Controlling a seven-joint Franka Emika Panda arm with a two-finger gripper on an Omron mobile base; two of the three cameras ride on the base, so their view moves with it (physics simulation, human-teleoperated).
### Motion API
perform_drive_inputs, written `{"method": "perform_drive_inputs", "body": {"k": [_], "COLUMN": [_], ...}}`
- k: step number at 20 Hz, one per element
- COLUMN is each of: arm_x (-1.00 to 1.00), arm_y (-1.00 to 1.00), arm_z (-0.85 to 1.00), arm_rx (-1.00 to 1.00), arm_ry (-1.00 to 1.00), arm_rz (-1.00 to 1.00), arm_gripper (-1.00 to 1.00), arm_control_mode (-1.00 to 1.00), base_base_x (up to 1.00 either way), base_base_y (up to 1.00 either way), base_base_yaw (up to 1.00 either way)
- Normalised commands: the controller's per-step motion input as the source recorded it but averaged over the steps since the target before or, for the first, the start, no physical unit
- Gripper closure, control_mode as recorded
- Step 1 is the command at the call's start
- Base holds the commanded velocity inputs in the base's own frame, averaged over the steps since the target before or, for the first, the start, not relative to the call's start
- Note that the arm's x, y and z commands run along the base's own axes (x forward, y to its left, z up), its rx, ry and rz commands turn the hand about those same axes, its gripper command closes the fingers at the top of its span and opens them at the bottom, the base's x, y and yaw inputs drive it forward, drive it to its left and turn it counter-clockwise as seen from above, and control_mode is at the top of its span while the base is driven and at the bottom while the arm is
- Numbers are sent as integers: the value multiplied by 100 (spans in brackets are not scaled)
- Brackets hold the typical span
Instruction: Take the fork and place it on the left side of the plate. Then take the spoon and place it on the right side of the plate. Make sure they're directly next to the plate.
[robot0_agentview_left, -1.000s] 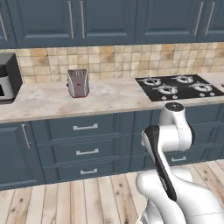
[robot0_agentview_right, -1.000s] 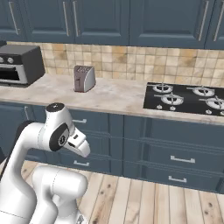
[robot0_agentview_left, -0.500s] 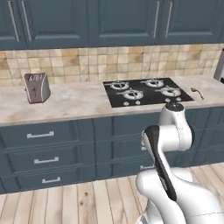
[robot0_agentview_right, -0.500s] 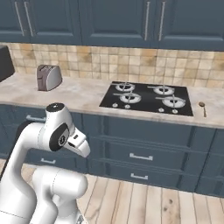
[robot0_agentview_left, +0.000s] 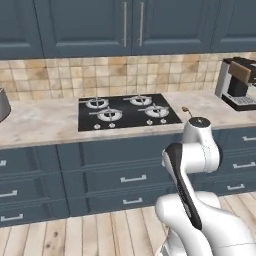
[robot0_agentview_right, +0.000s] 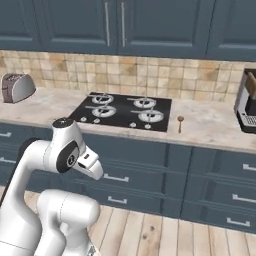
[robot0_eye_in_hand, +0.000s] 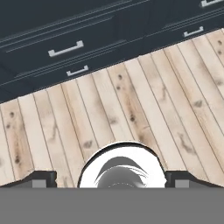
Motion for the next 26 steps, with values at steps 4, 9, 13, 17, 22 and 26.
{"method": "perform_drive_inputs", "body": {"k": [4,9,13,17,22,26], "arm_x": [0,0,0,0,0,0], "arm_y": [0,0,0,0,0,0], "arm_z": [0,0,0,0,0,0], "arm_rx": [0,0,0,0,0,0], "arm_ry": [0,0,0,0,0,0], "arm_rz": [0,0,0,0,0,0], "arm_gripper": [-100,-100,-100,-100,-100,-100], "arm_control_mode": [100,100,100,100,100,100], "base_base_x": [47,47,44,53,65,58], "base_base_y": [-100,-95,-82,-46,-3,0], "base_base_yaw": [9,7,5,2,0,0]}}
